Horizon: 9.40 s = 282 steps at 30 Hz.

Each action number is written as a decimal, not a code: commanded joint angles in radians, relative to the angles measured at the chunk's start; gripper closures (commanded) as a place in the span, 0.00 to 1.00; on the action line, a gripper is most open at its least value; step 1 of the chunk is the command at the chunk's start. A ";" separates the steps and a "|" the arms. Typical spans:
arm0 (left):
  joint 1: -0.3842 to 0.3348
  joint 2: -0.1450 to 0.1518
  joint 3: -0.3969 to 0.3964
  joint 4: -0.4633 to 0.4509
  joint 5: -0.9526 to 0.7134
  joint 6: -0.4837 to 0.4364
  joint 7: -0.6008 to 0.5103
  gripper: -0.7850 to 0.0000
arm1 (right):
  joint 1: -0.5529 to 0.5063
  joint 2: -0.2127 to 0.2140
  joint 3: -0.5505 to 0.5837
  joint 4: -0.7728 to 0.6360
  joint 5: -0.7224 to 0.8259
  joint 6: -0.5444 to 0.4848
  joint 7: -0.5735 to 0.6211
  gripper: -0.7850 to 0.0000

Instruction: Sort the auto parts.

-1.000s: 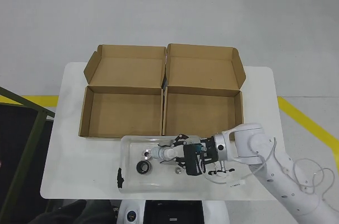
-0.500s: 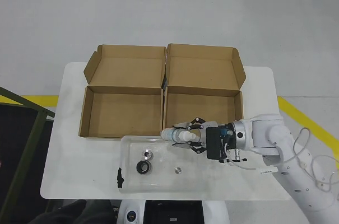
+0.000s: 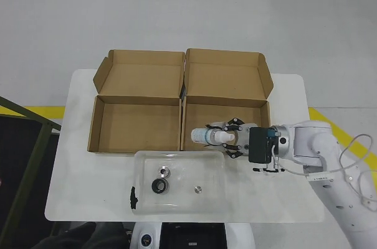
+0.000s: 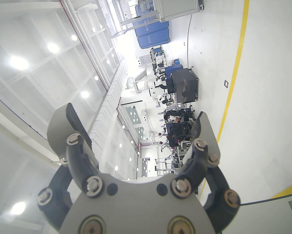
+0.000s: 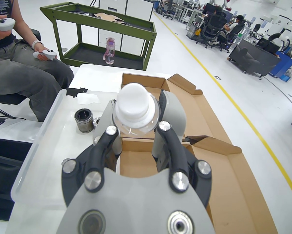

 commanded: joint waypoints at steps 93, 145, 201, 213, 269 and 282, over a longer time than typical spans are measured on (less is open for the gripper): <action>0.000 0.000 0.000 0.000 0.000 0.000 0.000 0.00 | 0.285 -0.140 -0.212 0.282 0.062 0.077 0.406 0.28; 0.000 0.000 0.000 0.000 0.000 0.000 0.000 0.00 | -0.050 -0.061 -0.370 -0.146 -0.027 0.131 0.986 0.21; 0.000 0.000 0.000 0.000 0.000 0.000 0.000 0.00 | 0.104 -0.057 -0.355 -0.069 0.032 0.081 0.417 1.00; 0.000 0.000 0.000 0.000 0.000 0.000 0.000 0.00 | 0.077 -0.039 -0.196 -0.045 0.048 0.050 0.224 1.00; 0.000 0.000 0.000 0.000 0.000 0.000 0.000 0.00 | 0.322 -0.093 -0.291 0.376 -0.053 0.193 0.587 1.00; 0.000 0.000 0.000 0.000 0.000 0.000 0.000 0.00 | 0.384 -0.138 -0.396 0.474 -0.106 0.237 0.633 1.00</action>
